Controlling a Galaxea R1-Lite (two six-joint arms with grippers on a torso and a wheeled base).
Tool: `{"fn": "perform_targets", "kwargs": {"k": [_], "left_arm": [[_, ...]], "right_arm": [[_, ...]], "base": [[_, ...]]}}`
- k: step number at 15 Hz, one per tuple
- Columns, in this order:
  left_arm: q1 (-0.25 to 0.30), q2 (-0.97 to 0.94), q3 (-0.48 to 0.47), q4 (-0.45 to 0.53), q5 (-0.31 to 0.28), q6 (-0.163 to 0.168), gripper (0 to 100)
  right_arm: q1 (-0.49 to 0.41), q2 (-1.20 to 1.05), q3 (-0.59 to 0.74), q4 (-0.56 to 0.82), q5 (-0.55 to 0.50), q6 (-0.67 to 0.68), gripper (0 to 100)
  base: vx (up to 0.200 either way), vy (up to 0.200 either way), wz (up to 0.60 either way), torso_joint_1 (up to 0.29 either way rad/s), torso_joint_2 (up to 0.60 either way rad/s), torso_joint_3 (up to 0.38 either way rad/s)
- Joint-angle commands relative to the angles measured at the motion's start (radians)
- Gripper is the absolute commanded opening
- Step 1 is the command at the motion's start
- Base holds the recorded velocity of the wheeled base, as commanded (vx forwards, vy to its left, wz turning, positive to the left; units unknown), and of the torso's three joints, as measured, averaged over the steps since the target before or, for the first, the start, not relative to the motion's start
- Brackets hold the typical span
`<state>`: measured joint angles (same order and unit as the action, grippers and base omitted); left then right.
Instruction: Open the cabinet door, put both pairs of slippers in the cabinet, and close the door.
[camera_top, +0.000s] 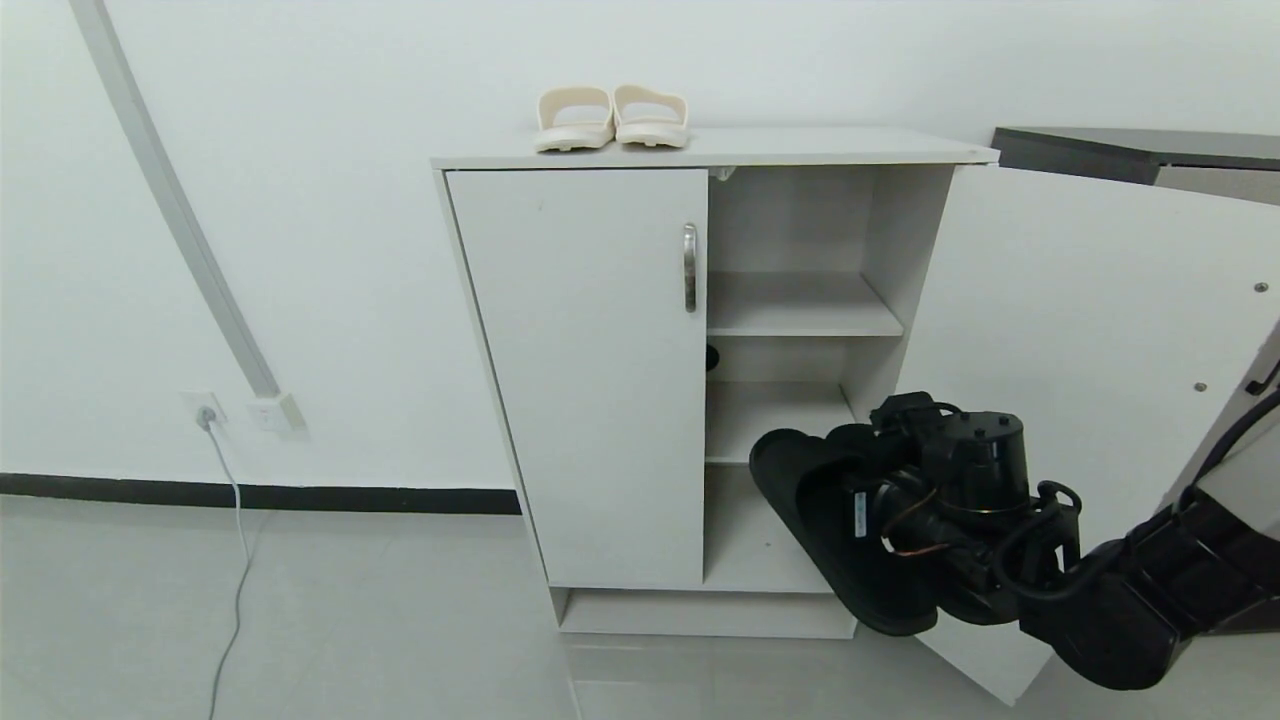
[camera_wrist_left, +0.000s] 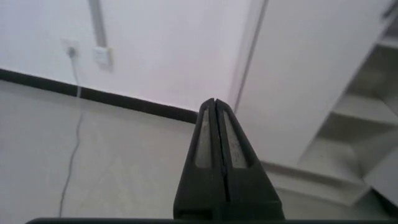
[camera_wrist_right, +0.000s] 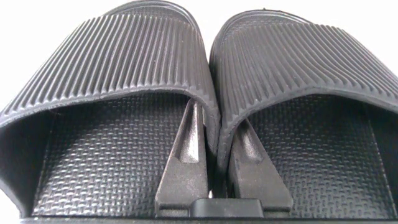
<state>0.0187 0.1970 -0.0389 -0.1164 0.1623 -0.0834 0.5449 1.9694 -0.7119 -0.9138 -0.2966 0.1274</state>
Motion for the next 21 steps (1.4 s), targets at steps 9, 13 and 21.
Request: {"fn": "perform_targets", "kwargs": {"k": [9, 13, 21], "left_arm": [[-0.022, -0.197, 0.036, 0.121, -0.222, 0.125, 0], [-0.022, -0.197, 0.036, 0.123, -0.276, 0.129, 0], [-0.022, -0.197, 0.036, 0.123, -0.274, 0.123, 0]], "right_arm": [[0.07, 0.029, 0.012, -0.086, -0.038, -0.009, 0], [0.109, 0.032, 0.005, -0.091, -0.058, -0.008, 0], [0.21, 0.195, -0.251, -0.036, -0.452, 0.06, 0]], "base": [[0.0, 0.0, 0.0, 0.0, 0.0, 0.0], [0.0, 0.0, 0.0, 0.0, 0.0, 0.0], [0.0, 0.0, 0.0, 0.0, 0.0, 0.0]]}}
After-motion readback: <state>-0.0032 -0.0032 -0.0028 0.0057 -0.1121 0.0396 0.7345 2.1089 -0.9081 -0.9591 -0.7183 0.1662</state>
